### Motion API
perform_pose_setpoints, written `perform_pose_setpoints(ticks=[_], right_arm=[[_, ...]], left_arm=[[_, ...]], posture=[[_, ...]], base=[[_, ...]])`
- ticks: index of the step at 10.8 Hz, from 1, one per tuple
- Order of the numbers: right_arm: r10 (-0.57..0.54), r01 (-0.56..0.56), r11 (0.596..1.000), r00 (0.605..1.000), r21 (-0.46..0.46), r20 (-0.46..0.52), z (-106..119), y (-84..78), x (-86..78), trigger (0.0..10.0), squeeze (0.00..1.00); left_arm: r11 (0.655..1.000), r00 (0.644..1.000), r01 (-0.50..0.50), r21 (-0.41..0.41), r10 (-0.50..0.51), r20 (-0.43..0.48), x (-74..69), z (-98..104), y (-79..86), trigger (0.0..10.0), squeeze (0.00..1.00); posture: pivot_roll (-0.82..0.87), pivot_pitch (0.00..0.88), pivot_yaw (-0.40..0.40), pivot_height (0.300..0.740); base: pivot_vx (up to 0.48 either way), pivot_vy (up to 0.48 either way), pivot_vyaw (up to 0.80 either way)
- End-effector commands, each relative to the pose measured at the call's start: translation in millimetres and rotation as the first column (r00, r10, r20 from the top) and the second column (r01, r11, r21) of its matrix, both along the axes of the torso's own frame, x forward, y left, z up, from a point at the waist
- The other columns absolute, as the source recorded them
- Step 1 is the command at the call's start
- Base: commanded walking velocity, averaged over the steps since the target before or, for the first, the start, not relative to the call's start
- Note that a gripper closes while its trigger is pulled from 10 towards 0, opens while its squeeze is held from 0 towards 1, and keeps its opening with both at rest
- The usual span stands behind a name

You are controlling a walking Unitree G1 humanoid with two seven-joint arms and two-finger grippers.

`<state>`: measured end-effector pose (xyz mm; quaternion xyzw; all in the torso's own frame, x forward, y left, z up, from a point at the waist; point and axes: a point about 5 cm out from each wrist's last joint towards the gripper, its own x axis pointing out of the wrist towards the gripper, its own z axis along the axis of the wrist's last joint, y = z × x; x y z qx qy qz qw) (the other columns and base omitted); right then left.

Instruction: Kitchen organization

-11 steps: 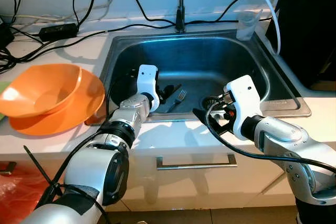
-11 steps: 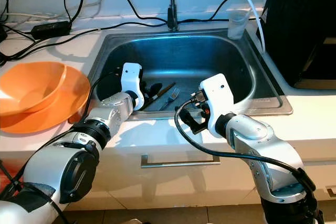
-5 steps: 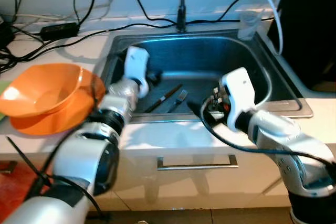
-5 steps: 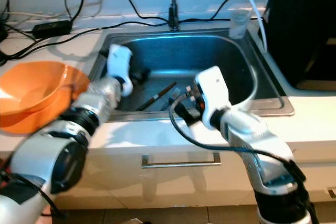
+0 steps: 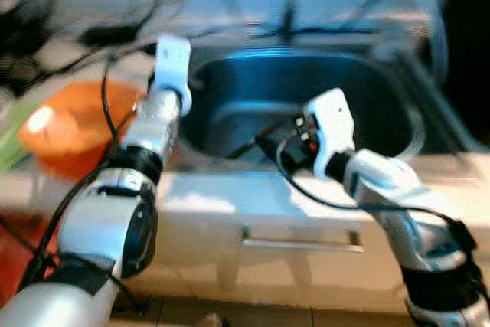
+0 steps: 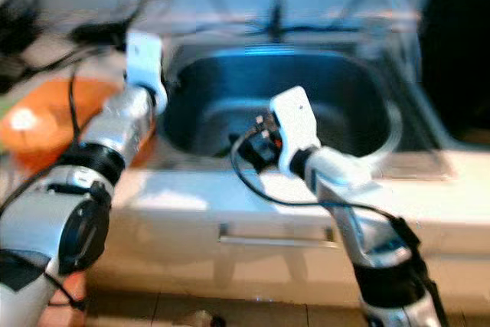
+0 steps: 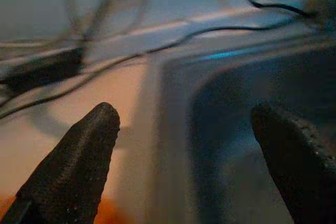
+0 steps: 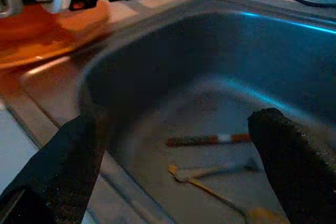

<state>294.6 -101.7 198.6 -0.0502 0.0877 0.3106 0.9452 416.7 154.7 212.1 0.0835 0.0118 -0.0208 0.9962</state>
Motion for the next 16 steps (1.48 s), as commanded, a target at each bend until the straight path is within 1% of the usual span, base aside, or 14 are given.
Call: perform_pose_setpoints(ticks=[1, 2, 5, 7, 9, 11, 12, 13, 14, 16], right_arm=[[0.013, -0.013, 1.000, 1.000, 0.000, 0.020, 2, 3.3, 1.4, 10.0, 0.00], [0.007, -0.007, 1.000, 1.000, 0.004, 0.024, 1, 3.5, 2.0, 10.0, 0.00], [-0.025, 0.025, 1.000, 0.999, 0.006, 0.032, -1, -0.9, 3.1, 10.0, 0.00], [-0.036, 0.036, 0.999, 0.998, 0.009, 0.055, 1, -2.7, 3.6, 10.0, 0.00], [-0.039, 0.038, 0.999, 0.998, 0.025, 0.045, 0, -0.2, 4.3, 10.0, 0.00], [-0.042, 0.041, 0.999, 0.998, 0.030, 0.048, 0, 0.9, 5.1, 10.0, 0.00], [-0.045, 0.044, 0.999, 0.998, 0.033, 0.049, 0, 1.3, 5.2, 10.0, 0.00], [-0.052, 0.050, 0.998, 0.998, 0.035, 0.045, 1, 0.8, 4.9, 10.0, 0.00], [-0.049, 0.048, 0.998, 0.998, 0.037, 0.047, 4, 0.6, 4.2, 10.0, 0.00], [-0.044, 0.042, 0.998, 0.997, 0.038, 0.055, 8, 0.2, 3.5, 10.0, 0.00]], left_arm=[[1.000, 0.999, -0.022, -0.011, 0.022, 0.029, -1.3, 5, 8.6, 10.0, 0.00], [0.999, 0.999, -0.035, -0.025, 0.036, 0.038, -3.2, 6, 14.5, 10.0, 0.00], [0.998, 0.996, -0.051, 0.037, 0.048, 0.079, -7.3, 20, 22.2, 10.0, 0.00], [0.995, 0.993, -0.079, 0.057, 0.073, 0.092, -11.0, 25, 30.3, 10.0, 0.00], [0.993, 0.995, -0.081, 0.080, 0.077, 0.057, -13.1, 22, 36.6, 10.0, 0.00], [0.993, 0.995, -0.089, 0.074, 0.086, 0.047, -12.9, 23, 41.2, 10.0, 0.00], [0.994, 0.995, -0.101, 0.048, 0.100, 0.031, -13.1, 23, 43.2, 10.0, 0.00], [0.994, 0.994, -0.109, 0.021, 0.109, -0.016, -13.5, 22, 44.3, 10.0, 0.00], [0.994, 0.993, -0.103, 0.031, 0.104, -0.055, -14.0, 20, 44.5, 10.0, 0.00], [0.994, 0.992, -0.096, 0.049, 0.100, -0.080, -16.2, 25, 48.8, 10.0, 0.00]], posture=[[-0.01, 0.000, 0.097, 0.740], [-0.02, 0.000, 0.107, 0.740], [-0.02, 0.000, 0.122, 0.740], [-0.01, 0.000, 0.125, 0.740], [0.00, 0.000, 0.127, 0.740], [0.00, 0.000, 0.131, 0.740], [0.00, 0.000, 0.132, 0.740], [0.00, 0.000, 0.132, 0.740], [0.00, 0.000, 0.133, 0.740], [0.01, 0.000, 0.135, 0.740]], base=[[0.000, 0.000, 0.49], [0.000, 0.000, 0.00], [0.000, 0.000, 0.00], [0.000, 0.000, 0.60], [0.000, 0.000, 0.00], [0.000, 0.000, 0.00], [0.000, 0.000, 0.00], [0.000, 0.000, 0.00], [0.000, 0.000, 0.00], [0.000, 0.000, 0.00]])
